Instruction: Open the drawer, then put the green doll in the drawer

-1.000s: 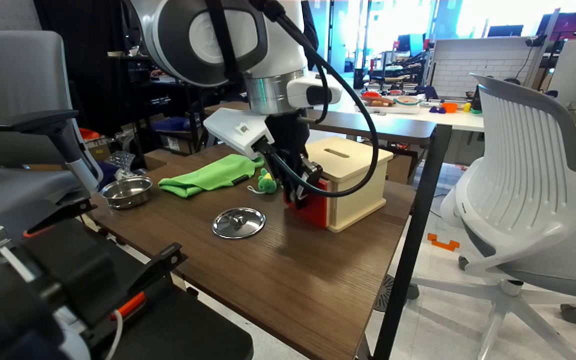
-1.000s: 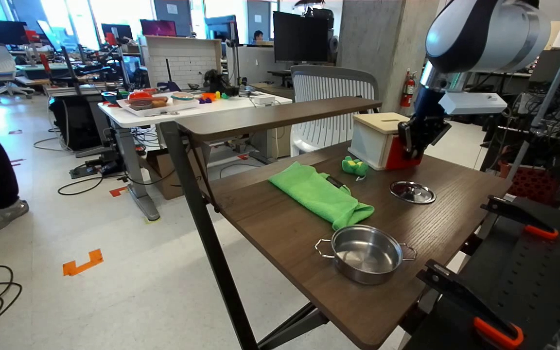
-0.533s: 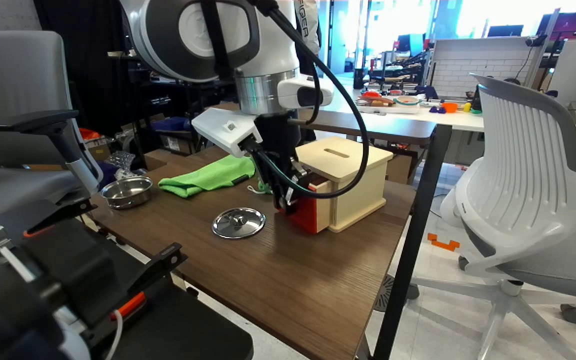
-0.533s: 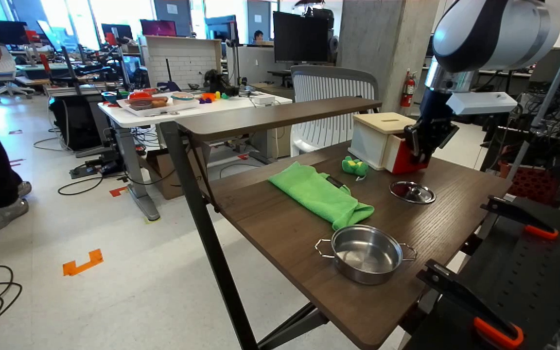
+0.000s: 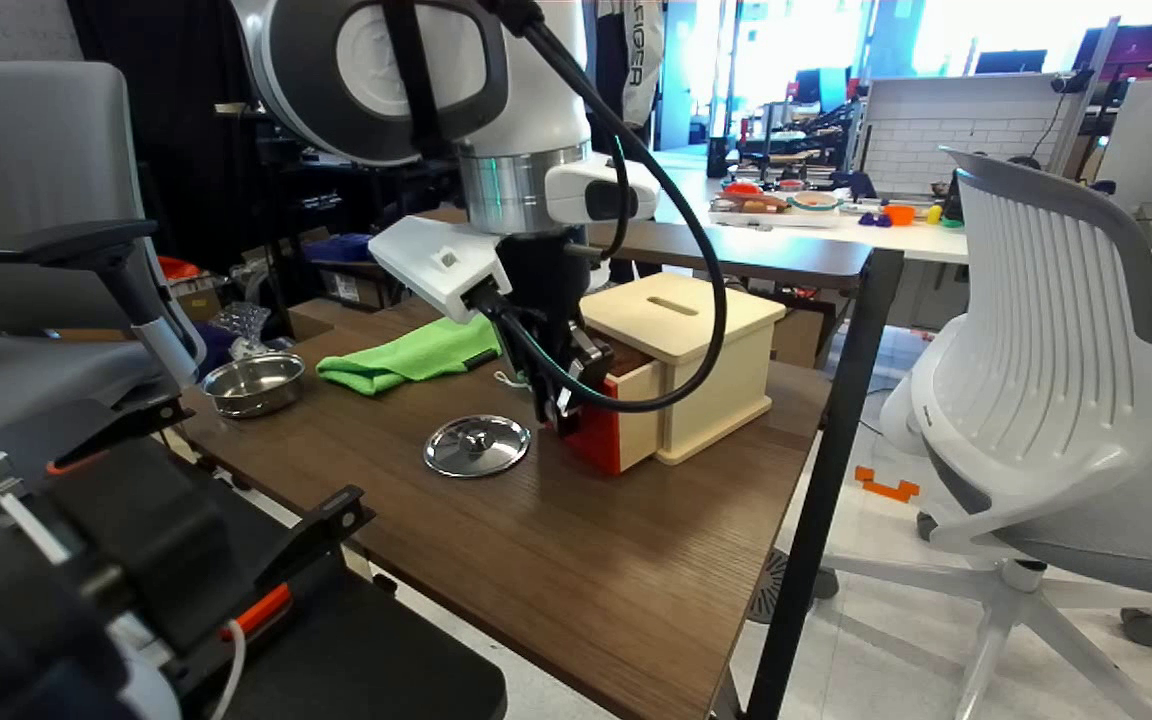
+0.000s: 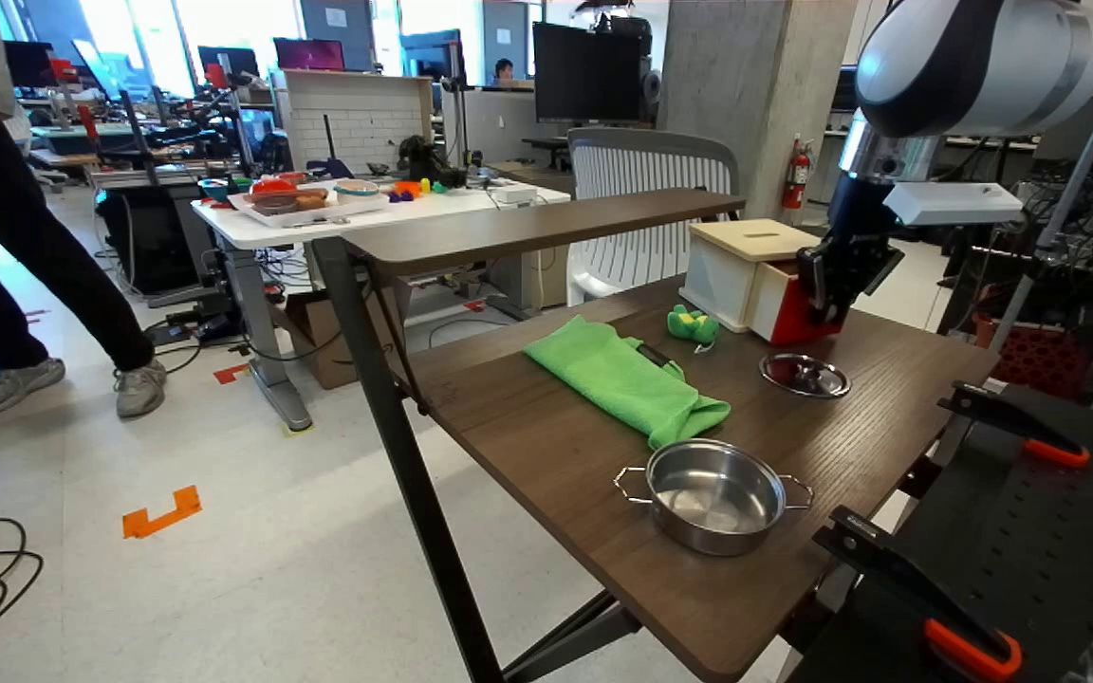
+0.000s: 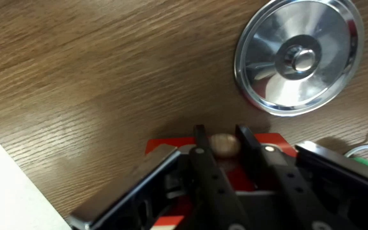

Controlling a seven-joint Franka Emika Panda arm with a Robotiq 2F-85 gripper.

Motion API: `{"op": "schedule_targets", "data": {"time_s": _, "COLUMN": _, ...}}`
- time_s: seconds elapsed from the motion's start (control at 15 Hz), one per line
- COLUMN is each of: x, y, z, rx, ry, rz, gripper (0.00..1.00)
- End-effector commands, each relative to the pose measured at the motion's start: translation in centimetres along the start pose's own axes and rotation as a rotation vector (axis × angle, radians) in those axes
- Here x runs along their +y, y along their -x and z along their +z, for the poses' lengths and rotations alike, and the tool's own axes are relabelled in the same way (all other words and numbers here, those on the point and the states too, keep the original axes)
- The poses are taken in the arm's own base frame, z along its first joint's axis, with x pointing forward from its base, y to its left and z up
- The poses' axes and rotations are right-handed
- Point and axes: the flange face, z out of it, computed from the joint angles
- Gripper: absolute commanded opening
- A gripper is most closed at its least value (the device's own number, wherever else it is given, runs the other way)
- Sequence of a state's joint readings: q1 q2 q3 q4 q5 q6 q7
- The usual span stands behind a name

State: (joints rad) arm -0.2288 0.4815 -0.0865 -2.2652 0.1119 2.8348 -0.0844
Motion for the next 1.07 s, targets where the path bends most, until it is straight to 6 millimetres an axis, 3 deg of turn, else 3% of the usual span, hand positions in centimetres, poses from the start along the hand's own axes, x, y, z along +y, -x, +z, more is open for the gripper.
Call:
{"op": "schedule_targets", "data": {"time_s": 0.0, "x": 0.2, "y": 2.3, "z": 1.0, "rx": -0.07, "ry": -0.059, "rz": -0.002, "gripper": 0.07}}
{"op": "schedule_targets", "data": {"time_s": 0.27, "x": 0.8, "y": 2.7, "z": 1.3, "rx": -0.085, "ry": -0.084, "rz": 0.006, "gripper": 0.07}}
{"op": "schedule_targets", "data": {"time_s": 0.33, "x": 0.8, "y": 2.7, "z": 1.3, "rx": -0.09, "ry": -0.081, "rz": 0.007, "gripper": 0.52}}
{"op": "schedule_targets", "data": {"time_s": 0.4, "x": 0.9, "y": 2.9, "z": 1.4, "rx": -0.099, "ry": -0.079, "rz": 0.008, "gripper": 0.53}}
{"op": "schedule_targets", "data": {"time_s": 0.6, "x": 1.0, "y": 4.7, "z": 2.8, "rx": -0.176, "ry": -0.073, "rz": 0.013, "gripper": 0.75}}
{"op": "schedule_targets", "data": {"time_s": 0.8, "x": 1.4, "y": 5.8, "z": 2.9, "rx": -0.21, "ry": -0.074, "rz": 0.024, "gripper": 0.96}}
{"op": "schedule_targets", "data": {"time_s": 1.0, "x": 1.9, "y": 6.5, "z": 1.8, "rx": -0.218, "ry": -0.077, "rz": 0.033, "gripper": 1.0}}
